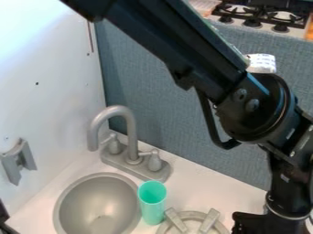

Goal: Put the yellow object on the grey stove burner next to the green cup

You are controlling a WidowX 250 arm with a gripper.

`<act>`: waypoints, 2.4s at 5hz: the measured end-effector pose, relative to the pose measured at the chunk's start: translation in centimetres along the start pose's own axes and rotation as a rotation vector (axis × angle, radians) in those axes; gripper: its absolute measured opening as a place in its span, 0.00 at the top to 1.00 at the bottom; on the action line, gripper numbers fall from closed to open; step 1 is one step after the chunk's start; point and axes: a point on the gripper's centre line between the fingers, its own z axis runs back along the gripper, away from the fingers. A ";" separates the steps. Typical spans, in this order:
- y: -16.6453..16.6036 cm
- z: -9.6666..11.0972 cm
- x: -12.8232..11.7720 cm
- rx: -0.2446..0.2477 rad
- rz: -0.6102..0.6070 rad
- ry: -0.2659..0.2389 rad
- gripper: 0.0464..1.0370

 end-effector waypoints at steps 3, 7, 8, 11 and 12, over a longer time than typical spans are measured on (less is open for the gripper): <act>-2.2 -1.5 2.5 0.060 -0.021 -0.021 0.03; -4.0 -6.2 6.0 0.095 0.040 0.031 0.03; -3.8 -7.3 6.0 0.098 0.064 0.026 0.03; -4.6 -9.9 6.0 0.097 0.082 0.064 0.08; -4.8 -9.9 6.1 0.091 0.090 0.057 0.14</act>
